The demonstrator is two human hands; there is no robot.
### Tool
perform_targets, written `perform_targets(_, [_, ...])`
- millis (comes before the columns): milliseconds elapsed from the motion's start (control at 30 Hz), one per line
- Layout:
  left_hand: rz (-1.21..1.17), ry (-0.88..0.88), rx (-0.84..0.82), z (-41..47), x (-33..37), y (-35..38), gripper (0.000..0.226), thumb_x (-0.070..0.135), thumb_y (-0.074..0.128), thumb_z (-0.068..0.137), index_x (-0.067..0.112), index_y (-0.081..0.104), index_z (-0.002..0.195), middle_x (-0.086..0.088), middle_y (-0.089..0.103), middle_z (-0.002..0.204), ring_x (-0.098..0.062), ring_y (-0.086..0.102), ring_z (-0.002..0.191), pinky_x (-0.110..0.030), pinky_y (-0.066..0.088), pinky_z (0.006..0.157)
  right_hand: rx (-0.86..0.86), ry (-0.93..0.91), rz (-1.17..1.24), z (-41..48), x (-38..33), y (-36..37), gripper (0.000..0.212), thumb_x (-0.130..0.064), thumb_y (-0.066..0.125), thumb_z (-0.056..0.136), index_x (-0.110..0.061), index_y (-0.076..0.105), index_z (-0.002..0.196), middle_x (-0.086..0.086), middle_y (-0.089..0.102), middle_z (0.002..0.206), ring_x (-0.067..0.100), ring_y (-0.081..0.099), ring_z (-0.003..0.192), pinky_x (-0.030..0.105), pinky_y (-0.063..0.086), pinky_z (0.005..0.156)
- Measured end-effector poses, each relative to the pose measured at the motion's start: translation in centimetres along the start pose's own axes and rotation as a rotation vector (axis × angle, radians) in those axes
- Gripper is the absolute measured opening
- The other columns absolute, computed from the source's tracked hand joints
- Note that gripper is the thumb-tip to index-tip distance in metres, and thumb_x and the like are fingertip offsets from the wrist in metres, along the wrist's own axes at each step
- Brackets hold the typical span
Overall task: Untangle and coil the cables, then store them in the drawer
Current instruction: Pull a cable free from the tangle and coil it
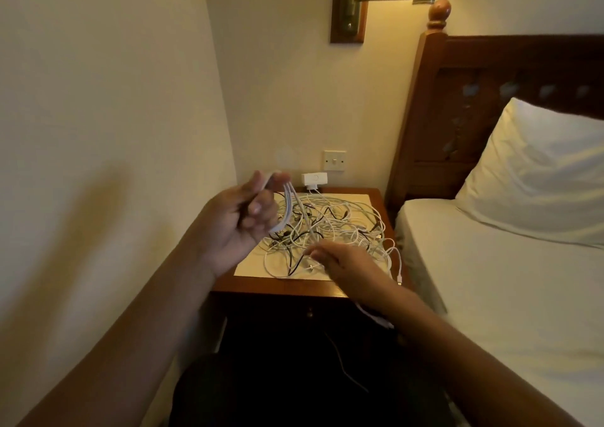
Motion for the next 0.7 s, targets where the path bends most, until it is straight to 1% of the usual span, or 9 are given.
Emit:
perform_targets(100, [-0.025,0.155,0.157,1.7,0.8,0.0,0.038,0.027,0.052,0.098,-0.002,0.061,0.121,0.002,0.052,0.064,-0.007,0.043,0.051,-0.02,0.041,0.053,-0.231,0.018,-0.123,-1.5,-1.5,3.7,0.03,-0.028,0.044,0.108,-0.041,0.054,0.133,0.001,0.067,0.127,0.015,0.066,0.102,0.039,0.057,0.089])
perform_targets(133, [0.062,0.192,0.216,2.0,0.7,-0.3,0.035,0.026,0.054,0.099,0.0,0.063,0.119,0.0,0.058,0.067,-0.009,0.048,0.054,-0.021,0.045,0.056,-0.295,0.005,-0.15,-2.3,-2.6,4.3,0.034,-0.026,0.044,0.108,-0.04,0.05,0.137,0.002,0.065,0.131,0.021,0.065,0.11,0.044,0.057,0.094])
perform_targets(200, [0.422,0.252,0.316,2.2,0.3,-0.8,0.021,0.025,0.055,0.101,0.01,0.066,0.112,-0.004,0.067,0.073,-0.015,0.059,0.059,-0.026,0.053,0.063,-0.348,-0.062,-0.201,-3.5,-5.2,3.9,0.034,-0.026,0.044,0.109,-0.032,0.048,0.143,0.002,0.062,0.136,0.023,0.063,0.116,0.045,0.055,0.098])
perform_targets(300, [0.969,0.2,0.281,2.0,-1.6,-1.7,0.016,0.019,0.052,0.106,0.015,0.066,0.111,-0.005,0.072,0.074,-0.018,0.067,0.058,-0.027,0.056,0.062,-0.262,-0.121,-0.269,-4.0,-8.2,0.3,0.028,-0.031,0.04,0.111,-0.022,0.058,0.13,0.002,0.068,0.114,0.017,0.065,0.099,0.036,0.055,0.088])
perform_targets(400, [1.208,0.018,0.116,1.3,-3.6,-3.5,0.029,0.025,0.049,0.107,0.002,0.066,0.105,-0.005,0.071,0.069,-0.016,0.062,0.053,-0.025,0.05,0.057,-0.132,-0.137,-0.339,-2.9,-7.9,-3.9,0.028,-0.035,0.043,0.11,-0.021,0.066,0.119,-0.002,0.069,0.099,0.014,0.062,0.088,0.032,0.052,0.079])
perform_targets(500, [1.27,-0.117,-0.018,0.2,-4.2,-4.3,0.039,0.039,0.046,0.107,0.009,0.07,0.104,0.003,0.061,0.059,-0.007,0.051,0.053,-0.022,0.041,0.059,-0.018,-0.14,-0.285,-2.2,-5.0,-6.6,0.023,-0.036,0.053,0.106,-0.022,0.072,0.11,-0.005,0.072,0.095,0.014,0.063,0.084,0.036,0.052,0.076])
perform_targets(567, [1.214,-0.234,-0.116,-0.9,-4.4,-4.1,0.041,0.047,0.051,0.102,0.012,0.071,0.105,0.007,0.056,0.061,-0.006,0.047,0.058,-0.021,0.038,0.06,0.035,-0.173,-0.262,-2.1,-3.3,-7.5,0.019,-0.032,0.058,0.104,-0.022,0.074,0.106,-0.008,0.071,0.093,0.01,0.064,0.085,0.036,0.054,0.076])
perform_targets(633, [1.117,-0.304,-0.168,-2.0,-4.4,-3.7,0.042,0.048,0.062,0.097,0.008,0.071,0.106,0.005,0.054,0.069,-0.005,0.046,0.062,-0.019,0.036,0.059,0.065,-0.205,-0.255,-1.9,-2.2,-7.7,0.016,-0.028,0.06,0.102,-0.021,0.074,0.105,-0.008,0.07,0.096,0.009,0.063,0.089,0.036,0.054,0.077])
perform_targets(700, [0.876,-0.299,-0.174,-2.8,-4.1,-2.8,0.036,0.039,0.061,0.1,0.004,0.069,0.106,-0.002,0.047,0.068,-0.009,0.042,0.059,-0.02,0.035,0.055,0.103,-0.222,-0.263,-1.7,-1.6,-7.1,0.016,-0.025,0.059,0.102,-0.02,0.073,0.108,-0.007,0.068,0.103,0.012,0.058,0.095,0.033,0.051,0.08])
Point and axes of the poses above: each hand's wrist, its own z-axis towards the middle knuckle, its own y-axis out of the palm, x = y × z, the point moved 5 cm from there along z, towards the middle knuckle
